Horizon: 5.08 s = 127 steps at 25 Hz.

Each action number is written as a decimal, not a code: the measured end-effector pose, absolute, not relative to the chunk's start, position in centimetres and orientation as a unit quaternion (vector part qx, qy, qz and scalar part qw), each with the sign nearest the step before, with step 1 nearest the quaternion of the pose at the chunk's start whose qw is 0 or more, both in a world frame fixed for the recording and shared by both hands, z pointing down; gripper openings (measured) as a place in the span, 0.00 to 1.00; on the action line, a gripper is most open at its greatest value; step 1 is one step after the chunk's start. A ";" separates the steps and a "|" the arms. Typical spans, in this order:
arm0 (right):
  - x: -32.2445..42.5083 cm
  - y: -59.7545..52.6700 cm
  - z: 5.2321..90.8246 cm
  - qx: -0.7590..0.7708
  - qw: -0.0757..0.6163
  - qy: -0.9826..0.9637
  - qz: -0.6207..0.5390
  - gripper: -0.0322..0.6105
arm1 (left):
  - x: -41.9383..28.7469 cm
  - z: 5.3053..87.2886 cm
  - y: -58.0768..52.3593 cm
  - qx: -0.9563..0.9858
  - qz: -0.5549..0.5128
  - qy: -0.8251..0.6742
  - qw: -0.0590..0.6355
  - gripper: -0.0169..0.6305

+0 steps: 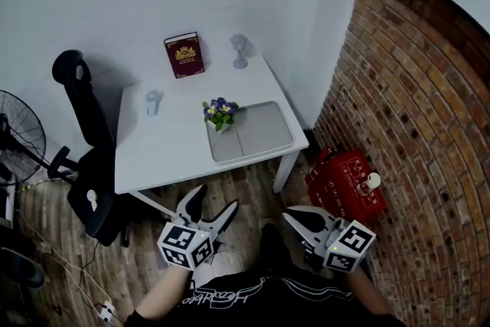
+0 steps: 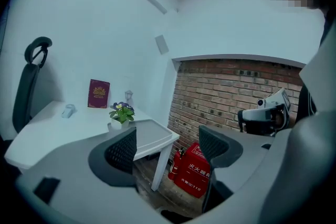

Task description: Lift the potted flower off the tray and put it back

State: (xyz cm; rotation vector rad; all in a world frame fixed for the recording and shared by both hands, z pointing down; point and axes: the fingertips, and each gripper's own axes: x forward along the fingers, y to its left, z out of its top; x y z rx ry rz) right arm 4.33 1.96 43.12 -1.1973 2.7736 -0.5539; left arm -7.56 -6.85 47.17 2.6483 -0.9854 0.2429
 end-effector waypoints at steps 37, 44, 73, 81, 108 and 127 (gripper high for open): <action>10.4 -28.6 44.1 -0.255 0.021 0.944 -0.208 0.05 | -5.6 61.5 -35.5 0.863 0.200 -0.439 0.150 0.60; 10.1 -28.9 45.3 -0.251 -0.007 0.943 -0.219 0.05 | -4.9 61.9 -36.8 0.873 0.199 -0.417 0.153 0.60; 8.7 -30.6 46.1 -0.242 -0.018 0.943 -0.228 0.05 | -5.0 58.8 -36.7 0.885 0.177 -0.412 0.122 0.57; 6.9 -28.8 45.2 -0.255 -0.017 0.941 -0.221 0.05 | -6.1 54.7 -33.9 0.893 0.133 -0.406 0.139 0.57; 3.1 -15.6 45.7 -0.257 -0.012 0.930 -0.263 0.05 | -7.7 42.4 -17.5 0.914 0.026 -0.371 0.161 0.57; 4.9 -13.2 44.7 -0.282 0.007 0.927 -0.247 0.05 | -6.2 42.2 -16.0 0.923 0.036 -0.347 0.162 0.57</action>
